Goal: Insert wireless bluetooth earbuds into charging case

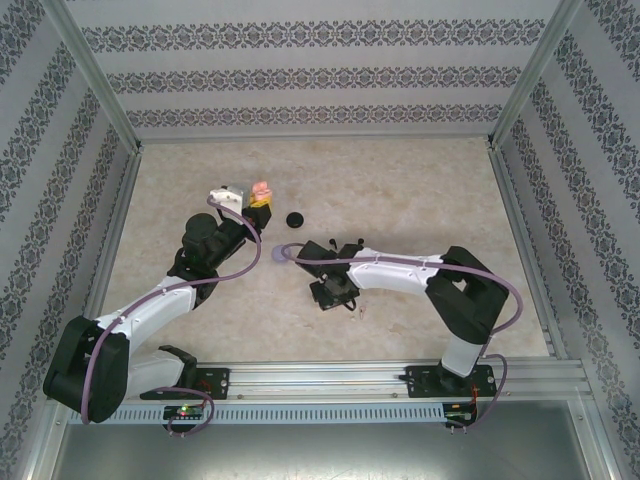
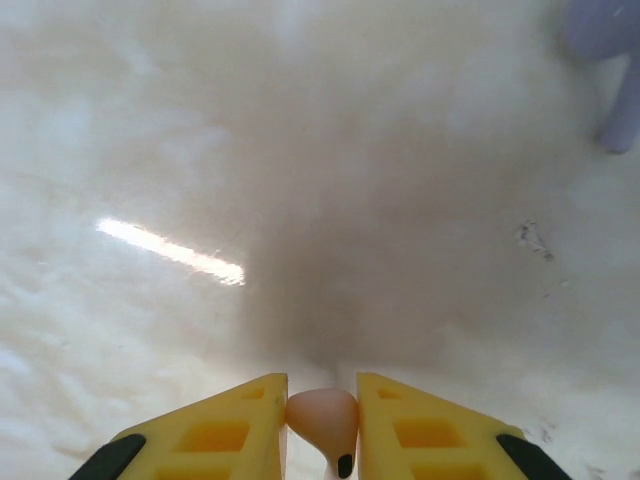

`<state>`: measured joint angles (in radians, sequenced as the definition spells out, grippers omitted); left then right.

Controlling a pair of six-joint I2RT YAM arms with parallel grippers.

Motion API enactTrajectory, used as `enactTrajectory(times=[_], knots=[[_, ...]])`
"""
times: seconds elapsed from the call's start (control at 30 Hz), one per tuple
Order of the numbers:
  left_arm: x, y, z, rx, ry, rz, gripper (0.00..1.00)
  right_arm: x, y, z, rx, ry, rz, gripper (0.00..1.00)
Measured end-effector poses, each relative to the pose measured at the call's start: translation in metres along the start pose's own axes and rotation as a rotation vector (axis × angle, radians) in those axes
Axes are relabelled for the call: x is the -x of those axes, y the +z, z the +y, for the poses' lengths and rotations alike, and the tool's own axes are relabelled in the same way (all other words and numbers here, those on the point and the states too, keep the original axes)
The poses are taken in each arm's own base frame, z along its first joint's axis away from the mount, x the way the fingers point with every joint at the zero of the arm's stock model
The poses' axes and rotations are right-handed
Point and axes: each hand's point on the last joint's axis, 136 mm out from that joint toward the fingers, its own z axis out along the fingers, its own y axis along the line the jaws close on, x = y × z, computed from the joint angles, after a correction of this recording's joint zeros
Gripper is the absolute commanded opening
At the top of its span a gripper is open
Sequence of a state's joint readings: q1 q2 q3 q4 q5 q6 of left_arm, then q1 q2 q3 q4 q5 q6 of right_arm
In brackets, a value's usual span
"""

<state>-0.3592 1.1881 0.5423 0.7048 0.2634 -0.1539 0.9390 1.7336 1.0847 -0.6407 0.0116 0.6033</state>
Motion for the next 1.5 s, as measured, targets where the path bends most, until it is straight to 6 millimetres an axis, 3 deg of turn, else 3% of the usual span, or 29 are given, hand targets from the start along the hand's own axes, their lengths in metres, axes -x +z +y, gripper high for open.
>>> enactTrajectory(times=[0.13, 0.3, 0.47, 0.67, 0.77, 1.13, 1.5], knots=[[0.000, 0.000, -0.010, -0.058, 0.019, 0.004, 0.00, 0.022, -0.034, -0.007, 0.053, 0.042, -0.098, 0.22], [0.005, -0.002, -0.026, -0.147, 0.048, -0.019, 0.00, 0.062, -0.084, -0.030, 0.116, 0.122, -0.251, 0.22], [-0.002, 0.000, -0.041, -0.247, 0.071, -0.007, 0.00, 0.104, -0.149, -0.048, 0.194, 0.141, -0.456, 0.22], [-0.008, 0.006, -0.058, -0.318, 0.117, -0.021, 0.00, 0.142, -0.229, -0.042, 0.290, 0.060, -0.718, 0.23], [-0.005, 0.009, -0.071, -0.350, 0.155, -0.051, 0.00, 0.150, -0.255, -0.036, 0.328, 0.002, -0.812, 0.23], [0.033, 0.027, -0.119, -0.429, 0.258, -0.227, 0.00, 0.157, -0.318, -0.010, 0.449, -0.198, -1.067, 0.23], [0.044, 0.037, -0.124, -0.440, 0.253, -0.287, 0.00, 0.147, -0.316, 0.002, 0.514, -0.284, -1.101, 0.23]])
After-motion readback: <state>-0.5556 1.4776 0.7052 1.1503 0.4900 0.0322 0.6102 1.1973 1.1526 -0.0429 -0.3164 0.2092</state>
